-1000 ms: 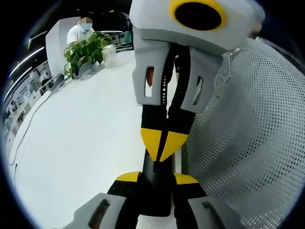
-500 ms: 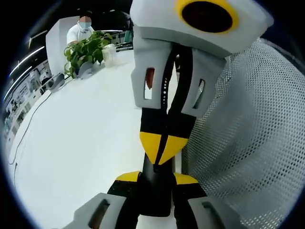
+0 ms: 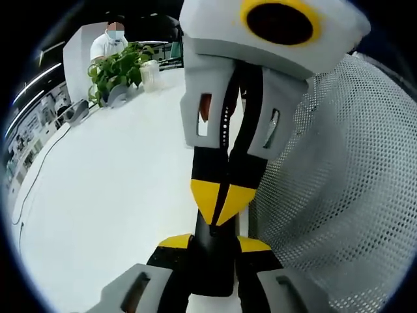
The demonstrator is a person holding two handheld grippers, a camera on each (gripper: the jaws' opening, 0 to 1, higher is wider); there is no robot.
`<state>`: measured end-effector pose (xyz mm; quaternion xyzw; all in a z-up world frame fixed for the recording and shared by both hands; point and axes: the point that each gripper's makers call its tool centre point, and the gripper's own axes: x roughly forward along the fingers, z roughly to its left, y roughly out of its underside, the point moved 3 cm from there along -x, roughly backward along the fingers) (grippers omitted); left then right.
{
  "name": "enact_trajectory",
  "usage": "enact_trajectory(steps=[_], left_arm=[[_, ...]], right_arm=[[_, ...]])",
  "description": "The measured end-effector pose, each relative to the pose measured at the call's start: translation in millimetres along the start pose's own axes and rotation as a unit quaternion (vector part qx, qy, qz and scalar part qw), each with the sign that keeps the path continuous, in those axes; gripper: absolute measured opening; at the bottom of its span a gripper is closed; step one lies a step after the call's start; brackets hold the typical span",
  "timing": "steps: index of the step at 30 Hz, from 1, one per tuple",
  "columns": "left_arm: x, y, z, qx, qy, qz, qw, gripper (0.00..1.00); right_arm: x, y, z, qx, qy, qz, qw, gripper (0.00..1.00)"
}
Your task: Press the specified remote control buttons in sequence, fully releasing each button before pressing the next.
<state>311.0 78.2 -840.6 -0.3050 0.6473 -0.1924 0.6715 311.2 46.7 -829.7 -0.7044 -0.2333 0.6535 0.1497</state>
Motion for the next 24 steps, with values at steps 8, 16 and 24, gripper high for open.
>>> enact_trajectory(steps=[8, 16, 24], left_arm=[[-0.1, -0.3, -0.2, 0.000, 0.000, -0.001, 1.0000, 0.25], [0.3, 0.0, 0.0, -0.002, 0.000, -0.002, 1.0000, 0.25], [0.3, -0.1, 0.4, -0.008, 0.001, -0.006, 0.9999, 0.25]], right_arm=[[0.4, -0.8, 0.3, 0.005, -0.006, -0.008, 0.9999, 0.00], [1.7, -2.9, 1.0, -0.005, -0.002, -0.011, 0.9999, 0.00], [3.3, -3.7, 2.1, -0.053, 0.005, 0.003, 0.9986, 0.00]])
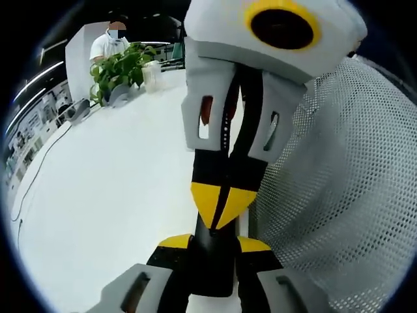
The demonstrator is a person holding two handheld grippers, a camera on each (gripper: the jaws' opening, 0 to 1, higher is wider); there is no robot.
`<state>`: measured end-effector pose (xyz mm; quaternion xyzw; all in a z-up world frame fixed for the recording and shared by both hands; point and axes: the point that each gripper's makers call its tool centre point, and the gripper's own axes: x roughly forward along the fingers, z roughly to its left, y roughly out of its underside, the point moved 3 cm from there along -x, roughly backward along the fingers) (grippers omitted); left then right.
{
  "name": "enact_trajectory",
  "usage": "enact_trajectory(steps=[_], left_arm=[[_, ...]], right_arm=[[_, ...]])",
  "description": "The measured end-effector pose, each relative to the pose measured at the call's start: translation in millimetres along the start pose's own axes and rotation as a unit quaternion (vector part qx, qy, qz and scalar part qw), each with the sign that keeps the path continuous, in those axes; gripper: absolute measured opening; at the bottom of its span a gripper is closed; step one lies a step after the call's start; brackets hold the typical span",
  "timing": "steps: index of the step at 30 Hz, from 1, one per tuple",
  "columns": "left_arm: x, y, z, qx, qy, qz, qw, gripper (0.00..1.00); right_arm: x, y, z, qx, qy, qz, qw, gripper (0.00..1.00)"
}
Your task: Press the specified remote control buttons in sequence, fully releasing each button before pressing the next.
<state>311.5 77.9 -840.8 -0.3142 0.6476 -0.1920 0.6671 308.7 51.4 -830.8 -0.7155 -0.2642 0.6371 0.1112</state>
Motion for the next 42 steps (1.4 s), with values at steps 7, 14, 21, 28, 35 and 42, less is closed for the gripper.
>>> enact_trajectory(steps=[7, 14, 21, 28, 35, 42], left_arm=[[-0.5, 0.2, 1.9, -0.002, -0.006, 0.001, 1.0000, 0.25], [-1.0, 0.8, 2.6, -0.002, -0.008, 0.002, 1.0000, 0.25], [-1.2, 0.6, 2.3, -0.002, -0.010, 0.002, 0.9999, 0.25], [-0.8, 1.0, 2.6, -0.001, -0.010, 0.001, 0.9999, 0.25], [-1.0, 0.2, 2.0, -0.003, -0.012, 0.001, 0.9999, 0.25], [-0.9, -0.1, 1.8, -0.004, -0.013, 0.001, 0.9999, 0.25]], right_arm=[[1.6, -1.2, -1.9, -0.019, 0.012, 0.004, 0.9997, 0.00], [0.9, -1.0, -4.6, 0.032, 0.007, -0.017, 0.9993, 0.00], [0.4, -0.1, -5.5, 0.056, -0.005, -0.032, 0.9979, 0.00], [-0.4, -0.1, -5.6, 0.049, -0.010, -0.034, 0.9982, 0.00], [-2.3, 1.9, -5.3, 0.049, -0.011, -0.031, 0.9982, 0.03], [-5.4, 8.3, -4.6, 0.082, -0.020, -0.035, 0.9959, 0.15]])
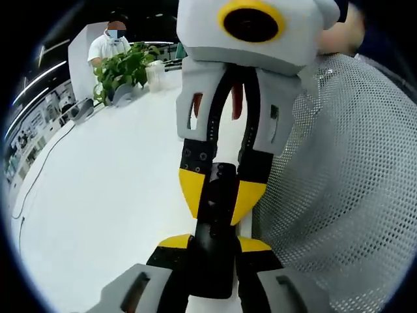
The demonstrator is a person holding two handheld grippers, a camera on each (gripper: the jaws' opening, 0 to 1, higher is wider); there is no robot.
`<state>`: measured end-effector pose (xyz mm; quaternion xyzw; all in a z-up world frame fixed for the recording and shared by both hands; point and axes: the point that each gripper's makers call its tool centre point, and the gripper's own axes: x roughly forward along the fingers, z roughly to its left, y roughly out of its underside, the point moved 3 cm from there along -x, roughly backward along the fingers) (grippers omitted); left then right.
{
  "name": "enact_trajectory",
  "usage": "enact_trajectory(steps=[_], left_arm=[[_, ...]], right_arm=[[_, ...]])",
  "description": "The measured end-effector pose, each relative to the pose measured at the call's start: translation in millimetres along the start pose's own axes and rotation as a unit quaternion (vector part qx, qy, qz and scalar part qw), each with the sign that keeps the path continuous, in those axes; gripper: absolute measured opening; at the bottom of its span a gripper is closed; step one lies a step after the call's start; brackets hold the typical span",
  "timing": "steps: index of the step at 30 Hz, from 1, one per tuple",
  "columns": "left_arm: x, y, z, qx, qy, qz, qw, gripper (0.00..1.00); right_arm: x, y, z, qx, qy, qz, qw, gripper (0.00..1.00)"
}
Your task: Press the specified remote control buttons in sequence, fully releasing each button before pressing the next.
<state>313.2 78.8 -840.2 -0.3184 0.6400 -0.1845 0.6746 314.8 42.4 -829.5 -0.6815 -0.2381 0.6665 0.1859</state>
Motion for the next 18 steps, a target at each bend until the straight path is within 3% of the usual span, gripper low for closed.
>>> enact_trajectory(steps=[3, 6, 18], left_arm=[[0, 0.3, 0.3, 0.000, 0.000, 0.000, 1.0000, 0.25], [0, 0.0, 0.2, 0.000, 0.000, -0.001, 1.0000, 0.25], [1, 0.7, 0.5, -0.001, -0.001, -0.001, 1.0000, 0.25]], right_arm=[[1, 5.0, 3, 0.014, -0.011, 0.009, 0.9998, 0.22], [2, 20.0, 5, 0.001, -0.014, 0.047, 0.9988, 0.26], [-10, 33.5, -3, 0.015, -0.007, 0.056, 0.9983, 0.22]])
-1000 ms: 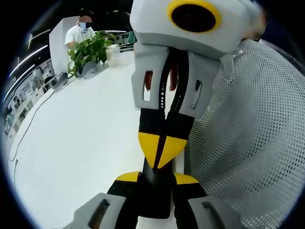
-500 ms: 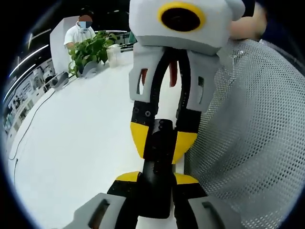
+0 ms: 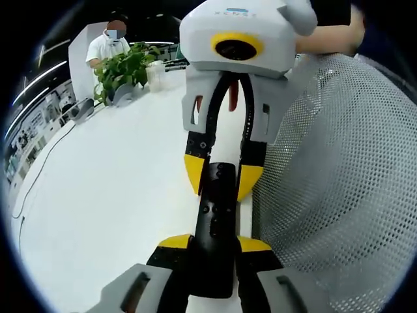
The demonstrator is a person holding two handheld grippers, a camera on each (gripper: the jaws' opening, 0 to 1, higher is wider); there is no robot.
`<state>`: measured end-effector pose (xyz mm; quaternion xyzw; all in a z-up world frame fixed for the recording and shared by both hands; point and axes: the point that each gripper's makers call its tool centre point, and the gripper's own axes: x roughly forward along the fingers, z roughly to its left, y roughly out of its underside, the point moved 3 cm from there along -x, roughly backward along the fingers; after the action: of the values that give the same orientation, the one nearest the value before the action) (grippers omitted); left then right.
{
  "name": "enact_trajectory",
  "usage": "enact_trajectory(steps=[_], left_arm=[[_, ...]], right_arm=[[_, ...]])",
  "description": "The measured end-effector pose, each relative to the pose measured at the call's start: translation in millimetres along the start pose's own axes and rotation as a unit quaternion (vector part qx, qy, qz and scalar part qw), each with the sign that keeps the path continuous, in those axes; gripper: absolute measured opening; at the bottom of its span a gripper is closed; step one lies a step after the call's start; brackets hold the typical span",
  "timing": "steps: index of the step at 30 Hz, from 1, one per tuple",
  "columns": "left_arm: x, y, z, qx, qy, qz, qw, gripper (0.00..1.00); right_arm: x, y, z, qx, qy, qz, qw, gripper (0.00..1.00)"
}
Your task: Press the specified remote control buttons in sequence, fully releasing each button before pressing the next.
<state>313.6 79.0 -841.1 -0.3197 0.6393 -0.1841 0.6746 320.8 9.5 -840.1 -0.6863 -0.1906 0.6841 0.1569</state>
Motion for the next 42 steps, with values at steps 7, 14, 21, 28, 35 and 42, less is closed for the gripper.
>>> enact_trajectory(steps=[7, 14, 21, 28, 35, 42], left_arm=[[0, 0.2, 0.2, -0.001, 0.000, 0.000, 1.0000, 0.25], [0, 0.1, 0.1, -0.001, 0.000, 0.000, 1.0000, 0.25], [0, -0.1, 0.0, -0.002, 0.000, 0.000, 1.0000, 0.25], [0, -0.4, 1.2, -0.018, 0.001, -0.006, 0.9998, 0.25], [0, -3.5, 0.9, -0.052, 0.005, -0.018, 0.9985, 0.29], [0, -6.8, 2.5, -0.109, 0.015, -0.018, 0.9937, 0.34]], right_arm=[[-5, 10.6, -5, 0.008, 0.007, 0.008, 0.9999, 0.22], [-8, 18.5, -8, 0.013, 0.011, 0.015, 0.9997, 0.23], [-8, 17.9, -8, 0.005, 0.009, 0.019, 0.9998, 0.23], [-8, 18.1, -8, 0.004, 0.006, 0.019, 0.9998, 0.22], [-7, 18.3, -9, 0.021, 0.004, 0.016, 0.9997, 0.23], [-7, 18.0, -9, 0.023, 0.004, 0.018, 0.9996, 0.23]])
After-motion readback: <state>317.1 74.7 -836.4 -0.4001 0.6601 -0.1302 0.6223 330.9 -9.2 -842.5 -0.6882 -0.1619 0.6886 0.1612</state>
